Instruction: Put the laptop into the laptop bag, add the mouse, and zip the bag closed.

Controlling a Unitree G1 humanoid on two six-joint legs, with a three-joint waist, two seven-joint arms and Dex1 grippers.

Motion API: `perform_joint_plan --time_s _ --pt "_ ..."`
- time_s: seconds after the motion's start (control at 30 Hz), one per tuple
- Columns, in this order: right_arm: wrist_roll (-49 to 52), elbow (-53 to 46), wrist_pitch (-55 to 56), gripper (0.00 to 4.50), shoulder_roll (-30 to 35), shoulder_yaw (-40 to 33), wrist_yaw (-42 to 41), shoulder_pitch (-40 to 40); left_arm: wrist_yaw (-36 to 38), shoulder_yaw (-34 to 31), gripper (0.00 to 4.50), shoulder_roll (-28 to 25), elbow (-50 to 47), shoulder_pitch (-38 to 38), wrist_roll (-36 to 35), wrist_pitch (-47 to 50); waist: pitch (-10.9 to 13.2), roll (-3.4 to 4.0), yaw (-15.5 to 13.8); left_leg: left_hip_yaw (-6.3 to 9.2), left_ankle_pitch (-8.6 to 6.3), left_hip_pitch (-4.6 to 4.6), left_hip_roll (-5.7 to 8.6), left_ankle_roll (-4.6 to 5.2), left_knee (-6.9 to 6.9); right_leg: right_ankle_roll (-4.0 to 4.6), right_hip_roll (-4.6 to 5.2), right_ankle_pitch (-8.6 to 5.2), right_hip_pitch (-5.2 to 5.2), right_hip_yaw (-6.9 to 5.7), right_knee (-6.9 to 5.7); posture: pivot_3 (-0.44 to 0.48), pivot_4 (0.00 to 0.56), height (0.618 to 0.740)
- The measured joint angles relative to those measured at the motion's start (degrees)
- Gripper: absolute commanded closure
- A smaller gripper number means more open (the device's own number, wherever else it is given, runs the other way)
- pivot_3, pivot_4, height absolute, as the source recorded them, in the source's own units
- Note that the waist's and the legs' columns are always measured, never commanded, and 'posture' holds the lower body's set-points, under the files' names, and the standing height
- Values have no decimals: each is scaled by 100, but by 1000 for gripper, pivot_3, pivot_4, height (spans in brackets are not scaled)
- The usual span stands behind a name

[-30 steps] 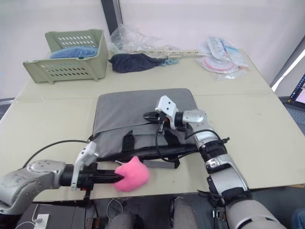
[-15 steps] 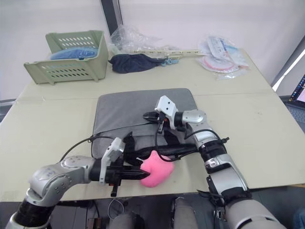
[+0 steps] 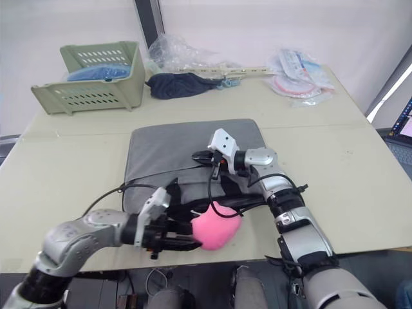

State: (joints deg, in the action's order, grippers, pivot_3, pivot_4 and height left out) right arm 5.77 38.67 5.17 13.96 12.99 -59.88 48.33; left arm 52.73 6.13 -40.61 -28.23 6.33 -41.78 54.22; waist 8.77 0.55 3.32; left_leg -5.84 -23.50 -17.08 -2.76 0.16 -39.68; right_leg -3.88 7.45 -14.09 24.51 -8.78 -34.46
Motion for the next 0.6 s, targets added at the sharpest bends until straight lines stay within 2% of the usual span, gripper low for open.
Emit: perform_joint_plan --time_s 0.07,0.2,0.27,0.3,0.37,0.4,0.43,0.5,0.6 --pt "114 -100 -58 4500 -20 -131 -47 -88 302 -506 48 -603 -87 -484 -100 -61 7 10 -15 10 2 -2 -2 -3 2 9 0 -5 7 -8 -2 0 150 740" --pt "516 -756 -468 4500 -52 -453 -60 -440 687 -1334 48 -1101 -26 -1040 -154 -357 38 40 -43 26 1 -32 -2 -4 12 21 2 -12 33 -19 4 0 150 740" --pt "777 -1257 -896 4500 -52 -627 -48 -632 777 -1786 48 -1154 148 -1141 -104 -692 51 56 -65 26 5 -107 2 -7 13 20 3 -11 109 -22 -8 0 150 740" --pt "879 -1453 -1081 3998 -45 -680 -27 -692 783 -1916 0 -1146 252 -1141 -59 -836 58 63 -71 27 12 -129 1 -10 13 18 -3 -10 125 -31 -22 0 150 740" --pt "1145 -2045 -1527 3502 2 -749 14 -839 813 -2147 0 -1068 546 -1137 69 -1260 68 73 -85 26 16 -157 2 -10 14 18 -7 -9 160 -42 -36 0 150 740" --pt "1274 -2350 -1695 3076 76 -803 20 -900 849 -2267 0 -1075 731 -1141 161 -1446 68 72 -85 21 17 -189 6 -9 12 16 -14 -9 195 -48 -43 0 150 740" --pt "1404 -2682 -1878 2620 233 -898 27 -961 903 -2404 0 -1091 935 -1146 222 -1610 76 72 -92 20 17 -218 9 -8 9 15 -27 -8 218 -54 -40 0 150 740" --pt "1637 -3264 -2178 1672 687 -1168 35 -1109 999 -2656 0 -1201 1276 -1147 310 -1810 100 67 -138 11 10 -221 25 -3 7 5 -83 -3 218 -70 -22 0 150 740" --pt "1875 -3782 -2485 385 1241 -1579 36 -1259 1057 -2940 0 -1377 1680 -1065 426 -2019 123 43 -191 -2 3 -226 24 4 9 -2 -90 2 212 -87 10 0 150 740"
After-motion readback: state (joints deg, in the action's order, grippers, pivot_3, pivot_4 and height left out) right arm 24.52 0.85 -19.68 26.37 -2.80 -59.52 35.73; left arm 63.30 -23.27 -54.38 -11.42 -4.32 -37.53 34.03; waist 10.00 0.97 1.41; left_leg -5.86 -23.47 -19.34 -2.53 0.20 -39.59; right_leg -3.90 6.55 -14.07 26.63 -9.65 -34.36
